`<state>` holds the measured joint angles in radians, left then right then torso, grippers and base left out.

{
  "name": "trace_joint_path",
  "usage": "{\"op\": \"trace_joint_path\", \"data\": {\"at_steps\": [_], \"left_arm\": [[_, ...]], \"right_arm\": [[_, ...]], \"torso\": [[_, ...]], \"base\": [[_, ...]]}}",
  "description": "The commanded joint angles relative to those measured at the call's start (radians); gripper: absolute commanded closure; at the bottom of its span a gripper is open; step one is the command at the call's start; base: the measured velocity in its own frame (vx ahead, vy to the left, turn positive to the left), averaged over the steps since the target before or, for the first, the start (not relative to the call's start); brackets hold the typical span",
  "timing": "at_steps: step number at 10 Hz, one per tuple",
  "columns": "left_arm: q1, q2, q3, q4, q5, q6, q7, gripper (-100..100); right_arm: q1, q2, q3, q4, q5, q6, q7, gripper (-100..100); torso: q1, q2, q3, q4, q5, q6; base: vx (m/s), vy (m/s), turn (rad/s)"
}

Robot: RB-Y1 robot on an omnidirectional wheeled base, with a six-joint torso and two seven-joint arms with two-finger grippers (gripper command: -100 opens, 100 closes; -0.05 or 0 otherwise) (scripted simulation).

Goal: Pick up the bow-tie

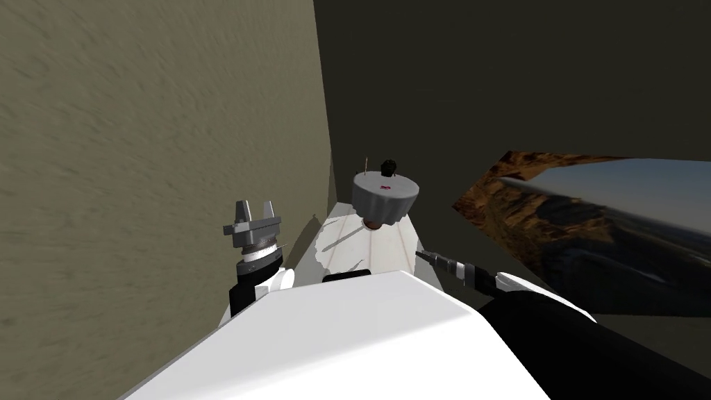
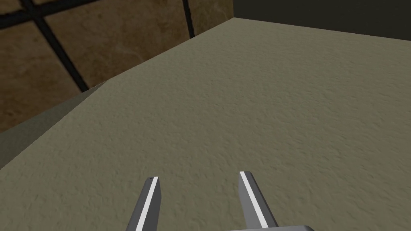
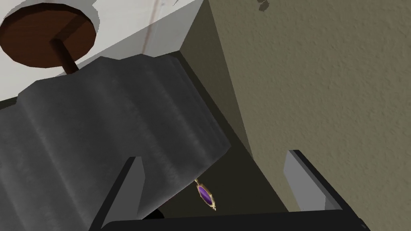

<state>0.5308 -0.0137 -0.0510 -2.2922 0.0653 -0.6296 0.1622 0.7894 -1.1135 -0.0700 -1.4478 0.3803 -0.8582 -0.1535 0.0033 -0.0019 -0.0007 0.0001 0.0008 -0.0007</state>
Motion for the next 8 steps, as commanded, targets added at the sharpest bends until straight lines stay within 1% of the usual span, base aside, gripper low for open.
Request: {"op": "trace_joint_path", "data": {"at_steps": [1,2,3,4,5,6,7,8], "left_arm": [[0.0,0.0,0.0,0.0,0.0,0.0,0.0,0],[0.0,0.0,0.0,0.0,0.0,0.0,0.0,0],[0.0,0.0,0.0,0.0,0.0,0.0,0.0,0],[0.0,0.0,0.0,0.0,0.0,0.0,0.0,0],[0.0,0.0,0.0,0.0,0.0,0.0,0.0,0],[0.0,0.0,0.0,0.0,0.0,0.0,0.0,0],[0.0,0.0,0.0,0.0,0.0,0.0,0.0,0],[0.0,0.0,0.0,0.0,0.0,0.0,0.0,0]], "right_arm": [[0.004,-0.05,-0.007,0.045,0.01,-0.019,0.008,-100],[0.014,-0.081,-0.017,0.078,0.032,-0.038,0.022,-100],[0.014,-0.109,-0.017,0.093,0.032,-0.038,0.022,-100],[0.023,-0.142,-0.027,0.132,0.055,-0.055,0.039,-100],[0.023,-0.164,-0.027,0.14,0.055,-0.055,0.039,-100],[0.031,-0.198,-0.036,0.187,0.077,-0.072,0.058,-100],[0.031,-0.217,-0.036,0.187,0.077,-0.072,0.058,-100],[0.039,-0.255,-0.046,0.231,0.098,-0.087,0.078,-100]], "torso": [[0.0,0.0,0.0,0.0,0.0,0.0],[-0.001,0.0,0.0,0.0,0.0,0.0],[-0.001,-0.001,0.0,0.0,0.0,0.0],[-0.001,-0.001,-0.001,0.0,0.0,0.001],[-0.002,-0.002,-0.001,0.0,0.0,0.0],[-0.002,-0.002,-0.001,0.0,0.0,0.001],[-0.001,-0.003,-0.002,-0.001,0.0,0.0],[-0.002,-0.003,-0.002,-0.001,0.0,0.001]], "base": [[0.016,0.047,0.094],[0.025,0.058,0.201],[0.031,0.043,0.07],[0.049,0.046,0.15],[0.047,0.036,0.085],[0.067,0.048,0.19],[0.062,0.035,0.082],[0.095,0.029,0.161]]}}
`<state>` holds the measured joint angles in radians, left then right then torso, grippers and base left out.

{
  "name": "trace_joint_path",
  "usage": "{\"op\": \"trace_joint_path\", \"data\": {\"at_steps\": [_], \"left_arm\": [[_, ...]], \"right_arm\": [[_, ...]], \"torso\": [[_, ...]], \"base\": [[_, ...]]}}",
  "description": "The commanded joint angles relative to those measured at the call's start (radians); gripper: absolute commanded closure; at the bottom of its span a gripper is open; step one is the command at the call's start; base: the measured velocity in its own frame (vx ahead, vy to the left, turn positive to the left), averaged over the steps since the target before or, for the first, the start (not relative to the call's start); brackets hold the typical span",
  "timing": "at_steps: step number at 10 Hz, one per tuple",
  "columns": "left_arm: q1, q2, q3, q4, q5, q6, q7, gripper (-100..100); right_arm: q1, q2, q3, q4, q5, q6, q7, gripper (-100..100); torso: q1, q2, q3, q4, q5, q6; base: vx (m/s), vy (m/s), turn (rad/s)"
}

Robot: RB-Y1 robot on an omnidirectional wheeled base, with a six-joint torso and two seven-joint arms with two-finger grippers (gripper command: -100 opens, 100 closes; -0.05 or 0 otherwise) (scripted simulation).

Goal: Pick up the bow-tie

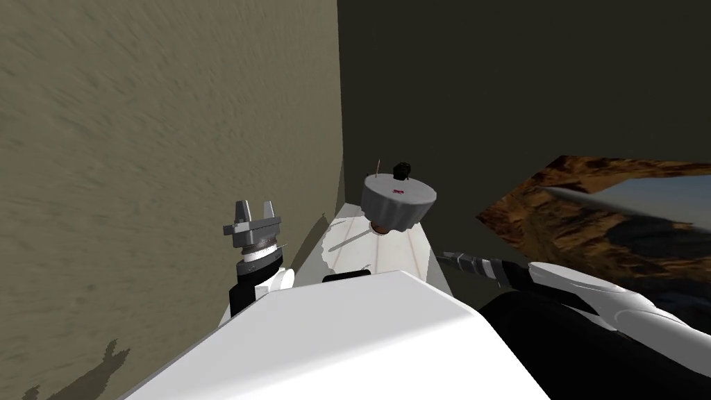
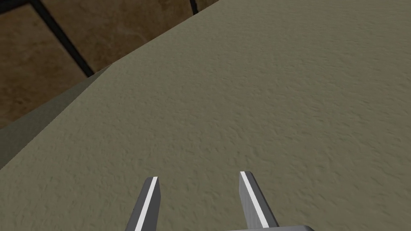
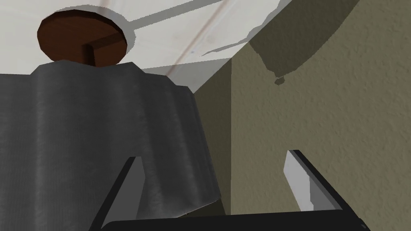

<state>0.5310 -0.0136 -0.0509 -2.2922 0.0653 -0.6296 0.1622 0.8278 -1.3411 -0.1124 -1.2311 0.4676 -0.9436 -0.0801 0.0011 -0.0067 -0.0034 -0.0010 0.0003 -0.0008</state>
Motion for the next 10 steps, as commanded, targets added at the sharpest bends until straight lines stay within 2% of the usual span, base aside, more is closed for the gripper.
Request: {"op": "trace_joint_path", "data": {"at_steps": [1,2,3,4,6,7,8,9,10], "left_arm": [[0.0,0.0,0.0,0.0,0.0,0.0,0.0,0],[0.0,0.0,0.0,0.0,0.0,0.0,0.0,0],[0.0,0.0,0.0,0.0,0.0,0.0,0.0,0],[0.0,0.0,0.0,0.0,0.0,0.0,0.0,0],[0.0,0.0,0.0,0.0,0.0,0.0,0.0,0],[0.0,0.0,0.0,0.0,0.0,0.0,0.0,0],[0.0,0.0,0.0,0.0,0.0,0.0,0.0,0],[0.0,0.0,0.0,0.0,0.0,0.0,0.0,0],[0.0,0.0,0.0,0.0,0.0,0.0,0.0,0]], "right_arm": [[0.001,-0.04,-0.003,0.015,0.011,-0.001,0.005,-100],[0.008,-0.075,-0.012,0.057,0.032,-0.015,0.027,-100],[0.008,-0.086,-0.012,0.057,0.032,-0.015,0.027,-100],[0.016,-0.126,-0.02,0.096,0.053,-0.027,0.05,-100],[0.016,-0.13,-0.02,0.098,0.053,-0.027,0.05,-100],[0.023,-0.17,-0.027,0.131,0.074,-0.038,0.075,-100],[0.029,-0.201,-0.033,0.162,0.094,-0.048,0.1,-100],[0.029,-0.207,-0.033,0.172,0.094,-0.048,0.1,-100],[0.036,-0.24,-0.037,0.201,0.113,-0.056,0.126,-100]], "torso": [[0.0,0.0,0.0,0.0,0.0,0.0],[0.0,0.0,0.0,0.0,0.0,0.0],[0.0,-0.001,0.0,0.0,0.0,0.0],[0.0,-0.001,-0.001,0.0,0.0,0.001],[-0.001,-0.001,-0.001,0.0,0.0,0.001],[-0.001,0.002,0.001,0.0,-0.001,0.001],[-0.002,0.0,0.0,0.0,-0.001,0.0],[-0.001,-0.006,-0.003,-0.001,0.0,-0.001],[-0.001,-0.006,-0.004,-0.002,-0.001,0.001]], "base": [[0.079,0.02,0.102],[0.097,0.035,0.196],[0.097,0.024,0.083],[0.119,0.03,0.181],[0.07,-0.001,0.05],[0.095,0.001,0.175],[0.2,0.01,0.337],[0.184,-0.002,0.115],[0.197,-0.01,0.174]]}}
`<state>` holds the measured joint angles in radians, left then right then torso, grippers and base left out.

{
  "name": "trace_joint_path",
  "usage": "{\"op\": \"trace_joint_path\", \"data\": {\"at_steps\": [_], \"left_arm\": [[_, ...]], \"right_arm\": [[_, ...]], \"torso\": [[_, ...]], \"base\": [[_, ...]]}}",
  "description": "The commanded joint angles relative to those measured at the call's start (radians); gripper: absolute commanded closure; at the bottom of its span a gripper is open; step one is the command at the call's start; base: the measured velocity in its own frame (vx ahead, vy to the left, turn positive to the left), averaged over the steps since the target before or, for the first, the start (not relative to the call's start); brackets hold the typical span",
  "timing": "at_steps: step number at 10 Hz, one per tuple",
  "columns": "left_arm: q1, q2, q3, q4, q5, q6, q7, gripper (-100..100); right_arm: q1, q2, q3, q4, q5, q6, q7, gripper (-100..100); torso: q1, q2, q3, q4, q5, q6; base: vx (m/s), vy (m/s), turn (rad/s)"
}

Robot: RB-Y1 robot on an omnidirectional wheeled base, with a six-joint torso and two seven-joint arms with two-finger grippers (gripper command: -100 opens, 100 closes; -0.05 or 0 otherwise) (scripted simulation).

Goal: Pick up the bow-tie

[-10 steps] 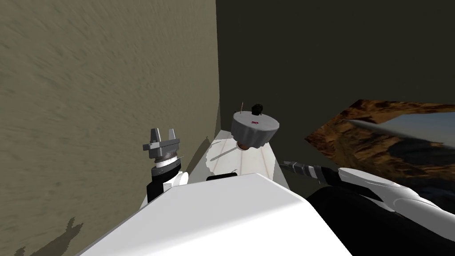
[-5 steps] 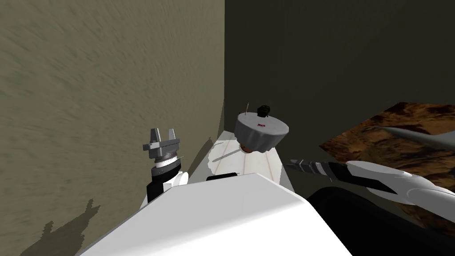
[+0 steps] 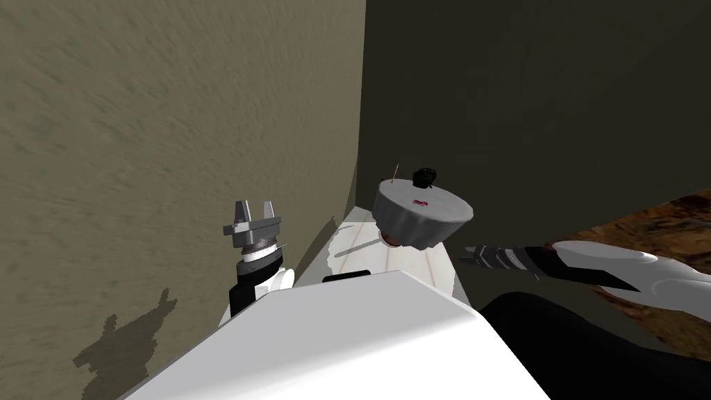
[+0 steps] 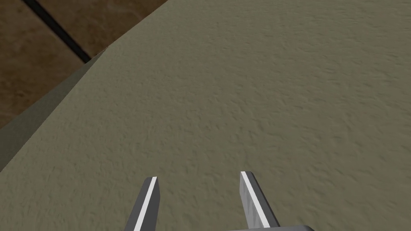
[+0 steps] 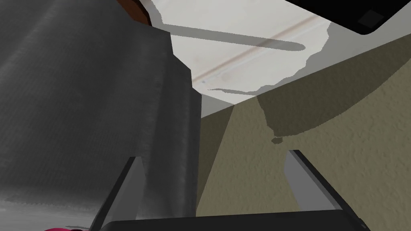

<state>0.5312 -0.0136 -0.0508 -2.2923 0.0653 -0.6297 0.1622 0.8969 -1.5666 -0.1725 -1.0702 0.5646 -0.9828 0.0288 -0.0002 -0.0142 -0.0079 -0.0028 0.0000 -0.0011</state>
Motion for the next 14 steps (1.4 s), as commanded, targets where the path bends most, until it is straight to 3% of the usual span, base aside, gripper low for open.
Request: {"op": "trace_joint_path", "data": {"at_steps": [1,2,3,8,12,14], "left_arm": [[0.0,0.0,0.0,0.0,0.0,0.0,0.0,0],[0.0,0.0,0.0,0.0,0.0,0.0,0.0,0],[0.0,0.0,0.0,0.0,0.0,0.0,0.0,0],[0.0,0.0,0.0,0.0,0.0,0.0,0.0,0],[0.0,0.0,0.0,0.0,0.0,0.0,0.0,0],[0.0,0.0,0.0,0.0,0.0,0.0,0.0,0]], "right_arm": [[-0.033,-0.015,0.023,0.044,0.016,-0.016,0.017,-100],[-0.033,-0.015,0.023,0.044,0.016,-0.016,0.017,-100],[-0.027,-0.044,0.019,0.074,0.035,-0.023,0.042,-100],[-0.01,-0.108,0.015,0.146,0.084,-0.035,0.115,-100],[0.006,-0.14,0.024,0.198,0.131,-0.035,0.186,-100],[0.011,-0.142,0.029,0.207,0.143,-0.032,0.204,-100]], "torso": [[0.0,0.0,0.0,0.0,0.0,0.0],[-0.001,0.002,0.001,0.0,-0.001,0.001],[0.0,0.009,0.005,0.002,-0.001,0.002],[-0.002,0.003,0.002,0.001,-0.001,0.001],[-0.007,-0.006,-0.004,-0.002,-0.002,0.0],[-0.006,-0.001,-0.001,-0.001,-0.002,0.002]], "base": [[0.149,-0.025,0.105],[0.038,-0.017,-0.017],[0.097,-0.014,0.169],[0.178,-0.05,0.174],[0.274,-0.133,0.244],[0.163,-0.137,0.108]]}}
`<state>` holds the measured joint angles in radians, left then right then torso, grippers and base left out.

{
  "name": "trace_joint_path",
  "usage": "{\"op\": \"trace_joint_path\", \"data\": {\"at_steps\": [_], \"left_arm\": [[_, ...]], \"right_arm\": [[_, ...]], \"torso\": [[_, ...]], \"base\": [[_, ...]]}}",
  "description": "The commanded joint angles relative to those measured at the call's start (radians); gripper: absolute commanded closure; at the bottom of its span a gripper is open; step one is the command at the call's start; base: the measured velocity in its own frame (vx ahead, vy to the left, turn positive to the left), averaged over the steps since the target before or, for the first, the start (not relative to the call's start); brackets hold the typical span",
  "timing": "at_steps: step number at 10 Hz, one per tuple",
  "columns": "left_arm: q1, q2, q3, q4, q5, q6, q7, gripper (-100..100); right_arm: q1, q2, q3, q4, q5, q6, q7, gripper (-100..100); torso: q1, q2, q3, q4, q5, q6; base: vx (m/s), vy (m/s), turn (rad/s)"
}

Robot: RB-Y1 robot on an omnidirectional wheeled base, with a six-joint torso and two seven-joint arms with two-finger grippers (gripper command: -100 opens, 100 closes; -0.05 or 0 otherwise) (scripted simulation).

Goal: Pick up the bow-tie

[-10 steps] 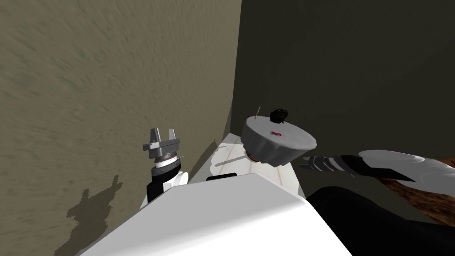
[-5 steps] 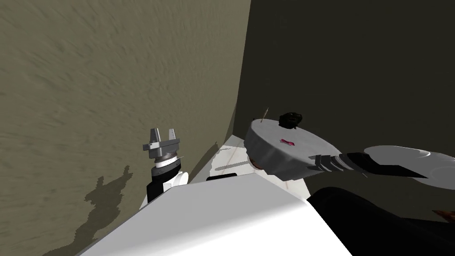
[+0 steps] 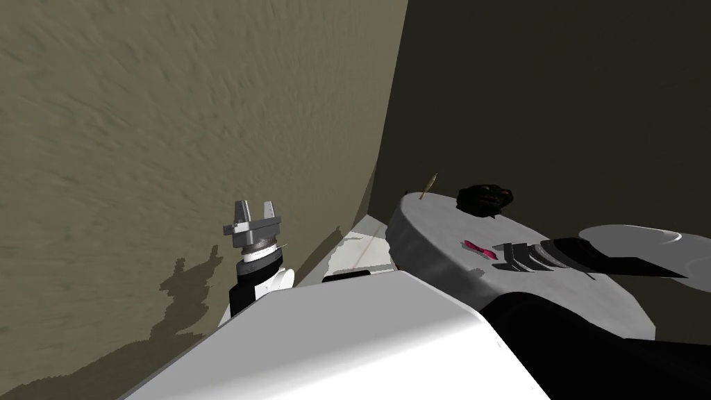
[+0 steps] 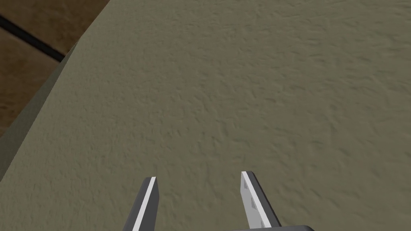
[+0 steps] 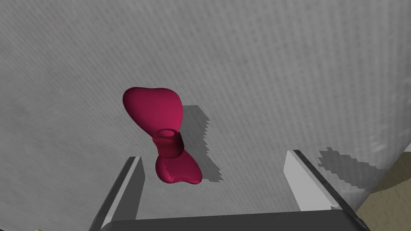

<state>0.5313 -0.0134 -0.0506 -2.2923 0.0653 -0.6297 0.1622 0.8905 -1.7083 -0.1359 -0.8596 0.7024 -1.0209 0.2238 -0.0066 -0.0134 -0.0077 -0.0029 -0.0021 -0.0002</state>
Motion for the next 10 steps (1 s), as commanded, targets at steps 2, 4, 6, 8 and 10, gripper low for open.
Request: {"op": "trace_joint_path", "data": {"at_steps": [2,4,6,8,10], "left_arm": [[0.0,0.0,0.0,0.0,0.0,0.0,0.0,0],[0.0,0.0,0.0,0.0,0.0,0.0,0.0,0],[0.0,0.0,0.0,0.0,0.0,0.0,0.0,0],[0.0,0.0,0.0,0.0,0.0,0.0,0.0,0],[0.0,0.0,0.0,0.0,0.0,0.0,0.0,0]], "right_arm": [[0.014,-0.001,-0.005,-0.003,0.004,0.003,0.008,-100],[0.008,0.031,0.01,-0.008,0.01,0.028,0.02,-100],[-0.013,0.044,0.017,-0.01,0.012,0.037,0.025,-100],[-0.019,0.045,0.03,-0.004,0.016,0.033,0.025,-100],[-0.017,0.045,0.029,-0.004,0.016,0.034,0.025,100]], "torso": [[0.001,0.001,0.001,0.0,0.0,0.001],[0.009,0.01,0.006,0.002,0.002,0.001],[0.009,0.011,0.007,0.003,0.002,0.002],[0.011,0.013,0.008,0.003,0.002,0.002],[0.01,0.013,0.008,0.003,0.002,0.002]], "base": [[0.108,-0.092,0.078],[0.018,-0.012,0.053],[0.015,-0.018,0.05],[0.001,-0.003,-0.006],[0.0,0.0,0.0]]}}
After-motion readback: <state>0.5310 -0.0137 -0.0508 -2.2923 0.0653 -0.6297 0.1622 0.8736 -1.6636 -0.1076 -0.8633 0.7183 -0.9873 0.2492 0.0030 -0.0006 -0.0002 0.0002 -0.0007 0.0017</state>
